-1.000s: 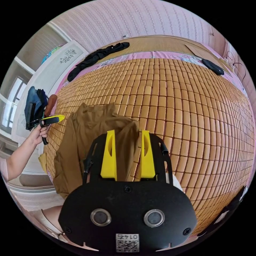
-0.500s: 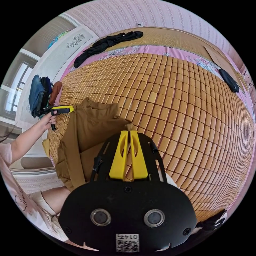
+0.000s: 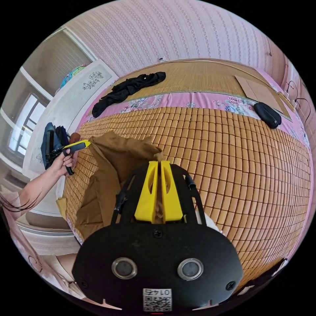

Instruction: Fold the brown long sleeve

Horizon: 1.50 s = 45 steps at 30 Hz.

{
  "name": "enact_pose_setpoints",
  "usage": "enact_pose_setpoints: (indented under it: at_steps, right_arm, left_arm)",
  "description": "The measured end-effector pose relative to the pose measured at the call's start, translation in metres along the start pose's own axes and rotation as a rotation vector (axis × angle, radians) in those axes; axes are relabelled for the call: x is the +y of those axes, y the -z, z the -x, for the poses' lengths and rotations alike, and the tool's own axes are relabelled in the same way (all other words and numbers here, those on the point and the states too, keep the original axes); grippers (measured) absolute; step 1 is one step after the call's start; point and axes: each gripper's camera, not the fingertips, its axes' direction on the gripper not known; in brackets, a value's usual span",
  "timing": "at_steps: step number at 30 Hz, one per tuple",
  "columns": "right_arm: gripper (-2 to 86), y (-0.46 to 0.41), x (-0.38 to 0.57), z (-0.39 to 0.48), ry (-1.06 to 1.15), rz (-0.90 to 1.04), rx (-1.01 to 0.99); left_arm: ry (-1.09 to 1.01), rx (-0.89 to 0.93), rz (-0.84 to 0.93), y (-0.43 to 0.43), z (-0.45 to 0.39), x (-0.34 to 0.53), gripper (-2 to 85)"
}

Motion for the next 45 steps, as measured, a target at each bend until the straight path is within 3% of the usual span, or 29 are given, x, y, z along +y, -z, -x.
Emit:
enact_pose_setpoints:
  at_steps: [5,9,12,16,19,24,28,34,38,41,45]
  right_arm:
    - [0.7,0.063,0.084,0.029,0.145,-0.072,-0.162]
    - [0.7,0.076,0.163,0.044,0.153,0.017,-0.237]
    - [0.7,0.033,0.225,0.039,-0.005,0.197,-0.244]
    - [0.7,-0.025,0.264,0.042,-0.097,0.344,-0.151]
    - [0.8,-0.02,0.259,0.049,-0.085,0.298,-0.109]
    - [0.8,0.019,0.256,0.064,-0.014,0.192,-0.109]
    - [1.2,-0.008,0.274,0.056,-0.036,0.306,-0.178]
    - [2.7,-0.039,0.3,0.047,-0.117,0.425,-0.028]
    - [12.0,-0.022,0.286,0.065,-0.084,0.307,-0.004]
    - [12.8,-0.046,0.252,0.101,0.058,0.228,-0.083]
    - [10.4,-0.109,0.224,0.127,0.115,0.316,-0.098]
  left_arm:
    - [-0.146,0.095,-0.034,0.078,-0.025,0.06,-1.0]
    - [-0.233,0.131,0.008,0.121,-0.044,0.14,-1.0]
    - [-0.103,0.194,0.126,0.106,-0.043,0.213,-1.0]
    - [-0.074,0.039,0.299,0.051,-0.05,0.263,-1.0]
    - [-0.116,-0.008,0.363,0.033,-0.05,0.251,-1.0]
    - [-0.195,0.061,0.266,0.084,-0.066,0.222,-1.0]
    - [-0.109,0.065,0.325,0.091,-0.062,0.233,-0.8]
    - [0.015,-0.041,0.455,0.054,-0.041,0.257,0.7]
    - [0.095,-0.034,0.401,0.085,-0.044,0.236,1.2]
    - [0.003,-0.011,0.334,0.078,-0.075,0.205,2.9]
    - [0.03,0.039,0.286,0.042,-0.09,0.179,4.8]
